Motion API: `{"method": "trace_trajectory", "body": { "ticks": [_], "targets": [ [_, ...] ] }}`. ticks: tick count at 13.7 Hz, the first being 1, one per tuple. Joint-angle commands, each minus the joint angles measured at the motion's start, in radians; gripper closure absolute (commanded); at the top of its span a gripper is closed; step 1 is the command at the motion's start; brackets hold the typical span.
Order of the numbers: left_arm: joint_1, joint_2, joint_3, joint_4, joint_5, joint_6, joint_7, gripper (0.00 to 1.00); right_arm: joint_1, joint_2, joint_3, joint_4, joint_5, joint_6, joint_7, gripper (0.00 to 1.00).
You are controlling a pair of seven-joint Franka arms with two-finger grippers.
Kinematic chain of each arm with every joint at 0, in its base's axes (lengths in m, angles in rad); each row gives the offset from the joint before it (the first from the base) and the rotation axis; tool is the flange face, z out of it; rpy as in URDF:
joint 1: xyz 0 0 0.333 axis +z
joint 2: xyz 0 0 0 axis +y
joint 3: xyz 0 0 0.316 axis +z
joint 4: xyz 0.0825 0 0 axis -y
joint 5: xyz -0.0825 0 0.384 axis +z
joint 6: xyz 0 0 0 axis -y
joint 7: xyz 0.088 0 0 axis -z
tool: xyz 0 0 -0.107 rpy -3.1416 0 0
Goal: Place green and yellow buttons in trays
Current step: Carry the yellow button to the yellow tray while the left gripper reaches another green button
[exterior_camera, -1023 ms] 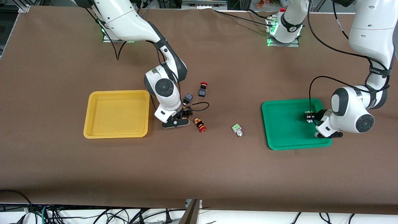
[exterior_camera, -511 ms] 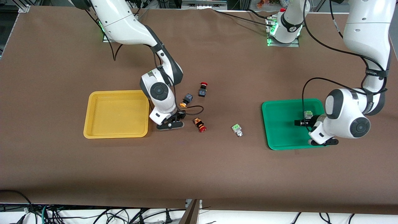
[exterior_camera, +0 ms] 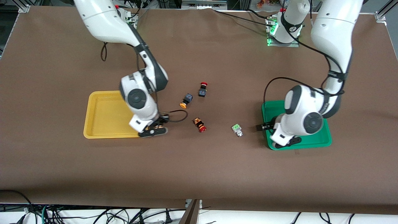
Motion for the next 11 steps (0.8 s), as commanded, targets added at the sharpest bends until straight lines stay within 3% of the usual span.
{"method": "trace_trajectory", "body": {
  "ticks": [1, 4, 7, 9, 11],
  "targets": [
    [-0.071, 0.042, 0.015, 0.043, -0.021, 0.075, -0.11, 0.0, -0.043, -0.05, -0.06, -0.008, -0.014, -0.104, -0.204, 1.0],
    [-0.126, 0.072, 0.015, 0.043, -0.018, 0.138, -0.253, 0.0, -0.046, -0.073, -0.165, -0.094, -0.004, -0.088, -0.379, 1.0],
    [-0.153, 0.107, 0.015, 0.042, -0.018, 0.219, -0.314, 0.0, -0.065, -0.157, -0.173, -0.382, 0.002, 0.162, -0.383, 1.0],
    [-0.168, 0.115, 0.015, 0.042, -0.019, 0.221, -0.331, 0.0, -0.089, -0.164, -0.171, -0.426, 0.004, 0.207, -0.384, 1.0],
    [-0.176, 0.13, 0.016, 0.037, -0.01, 0.253, -0.348, 0.0, -0.088, -0.165, -0.17, -0.4, 0.007, 0.178, -0.375, 0.78]
  ]
}}
